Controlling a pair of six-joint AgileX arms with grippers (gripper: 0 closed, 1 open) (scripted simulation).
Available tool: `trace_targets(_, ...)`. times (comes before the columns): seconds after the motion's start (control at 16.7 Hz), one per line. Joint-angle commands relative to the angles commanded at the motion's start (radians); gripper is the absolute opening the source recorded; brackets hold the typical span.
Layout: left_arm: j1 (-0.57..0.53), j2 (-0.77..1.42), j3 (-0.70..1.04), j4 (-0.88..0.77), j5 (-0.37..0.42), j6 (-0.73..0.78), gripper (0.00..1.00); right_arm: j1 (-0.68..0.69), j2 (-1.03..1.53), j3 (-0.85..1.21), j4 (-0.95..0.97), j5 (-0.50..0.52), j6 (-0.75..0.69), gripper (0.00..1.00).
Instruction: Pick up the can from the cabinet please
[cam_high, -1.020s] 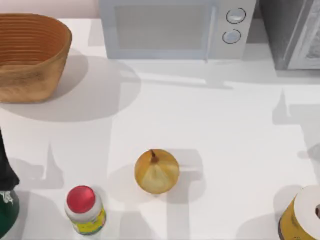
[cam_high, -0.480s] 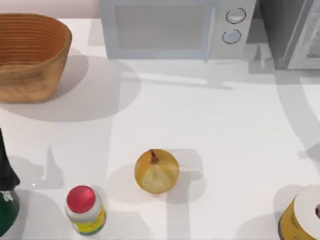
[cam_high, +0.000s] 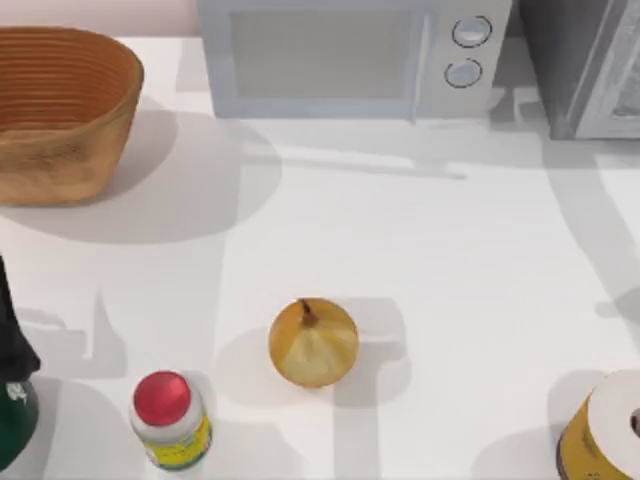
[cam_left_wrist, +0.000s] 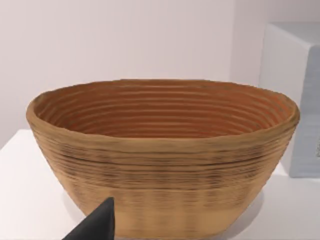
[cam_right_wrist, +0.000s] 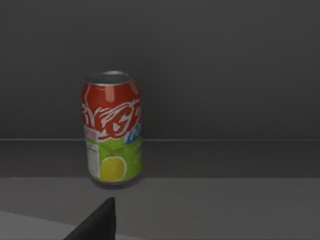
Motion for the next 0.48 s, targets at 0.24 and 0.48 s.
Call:
trace_targets(0.24,0.000,0.000,0.000,0.000,0.000,0.000,1.00,0.016,0.035,0.027,0.033,0.021,-0.001,1.00)
trace_targets(0.48,0.000,0.000,0.000,0.000,0.000,0.000,1.00,0.089,0.192,0.087,0.119,0.098,-0.003,1.00)
